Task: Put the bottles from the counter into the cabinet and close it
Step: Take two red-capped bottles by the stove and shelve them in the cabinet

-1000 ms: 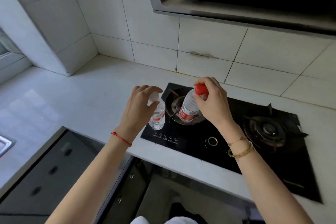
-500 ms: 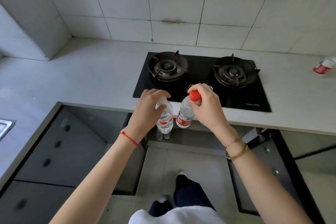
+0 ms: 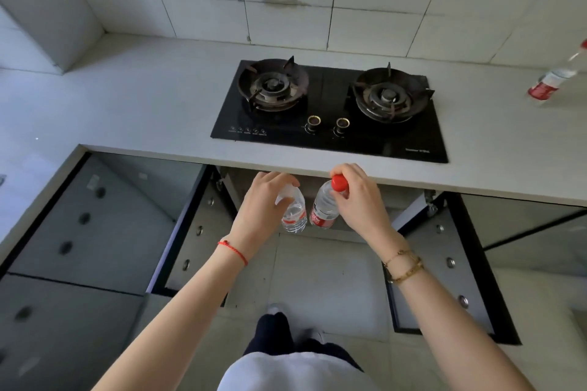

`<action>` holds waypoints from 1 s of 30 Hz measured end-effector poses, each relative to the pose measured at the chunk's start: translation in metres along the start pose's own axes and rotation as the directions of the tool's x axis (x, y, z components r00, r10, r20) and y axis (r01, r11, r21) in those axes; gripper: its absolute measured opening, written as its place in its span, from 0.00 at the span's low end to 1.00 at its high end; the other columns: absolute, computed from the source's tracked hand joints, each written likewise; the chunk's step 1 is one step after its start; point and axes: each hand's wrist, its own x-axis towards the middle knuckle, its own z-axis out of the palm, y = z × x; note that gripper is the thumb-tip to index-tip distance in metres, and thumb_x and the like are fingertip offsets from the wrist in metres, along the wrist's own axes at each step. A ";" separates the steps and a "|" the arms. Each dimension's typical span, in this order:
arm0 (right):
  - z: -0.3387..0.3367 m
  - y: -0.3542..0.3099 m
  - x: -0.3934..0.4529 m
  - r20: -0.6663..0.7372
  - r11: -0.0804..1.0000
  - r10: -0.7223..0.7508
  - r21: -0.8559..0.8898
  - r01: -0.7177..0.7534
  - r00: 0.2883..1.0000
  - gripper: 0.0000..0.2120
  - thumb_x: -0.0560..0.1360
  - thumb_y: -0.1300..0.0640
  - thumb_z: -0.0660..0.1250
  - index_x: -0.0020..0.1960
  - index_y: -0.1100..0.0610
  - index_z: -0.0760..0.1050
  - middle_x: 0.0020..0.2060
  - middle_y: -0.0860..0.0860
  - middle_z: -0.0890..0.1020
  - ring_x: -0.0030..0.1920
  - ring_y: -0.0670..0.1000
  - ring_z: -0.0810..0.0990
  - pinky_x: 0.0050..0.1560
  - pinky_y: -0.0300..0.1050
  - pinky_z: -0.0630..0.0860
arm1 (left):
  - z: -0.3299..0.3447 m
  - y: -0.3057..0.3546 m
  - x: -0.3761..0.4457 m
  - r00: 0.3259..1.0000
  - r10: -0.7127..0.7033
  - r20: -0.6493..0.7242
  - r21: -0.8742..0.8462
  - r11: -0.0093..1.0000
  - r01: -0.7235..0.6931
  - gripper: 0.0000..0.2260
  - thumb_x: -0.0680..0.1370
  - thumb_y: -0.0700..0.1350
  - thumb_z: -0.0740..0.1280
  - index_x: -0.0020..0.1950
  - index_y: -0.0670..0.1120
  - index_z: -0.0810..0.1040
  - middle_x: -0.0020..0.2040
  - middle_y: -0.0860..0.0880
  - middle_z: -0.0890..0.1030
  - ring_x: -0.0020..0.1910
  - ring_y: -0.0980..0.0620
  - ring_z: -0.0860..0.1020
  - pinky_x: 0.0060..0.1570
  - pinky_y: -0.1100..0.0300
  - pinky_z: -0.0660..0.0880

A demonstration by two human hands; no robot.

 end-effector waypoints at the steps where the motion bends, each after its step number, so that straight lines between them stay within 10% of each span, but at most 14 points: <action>1: 0.005 0.007 -0.001 0.020 1.000 0.006 -0.012 -0.006 1.000 0.10 0.74 0.64 0.69 0.54 0.56 0.74 0.53 0.50 0.77 0.49 0.49 0.77 0.48 0.37 0.71 | 0.008 -0.004 -0.001 1.000 -0.009 0.009 -0.011 1.000 0.009 0.15 0.73 0.36 0.68 0.55 0.51 0.79 0.55 0.54 0.81 0.55 0.51 0.72 0.52 0.60 0.72; 30: 0.441 0.370 0.078 0.252 0.986 0.074 -0.164 -0.033 0.965 0.18 0.72 0.72 0.65 0.56 0.55 0.70 0.58 0.53 0.75 0.52 0.59 0.81 0.49 0.55 0.81 | 0.443 -0.388 0.127 0.949 -0.063 0.308 0.073 0.996 0.042 0.14 0.72 0.33 0.68 0.56 0.45 0.81 0.56 0.44 0.82 0.56 0.45 0.81 0.56 0.49 0.78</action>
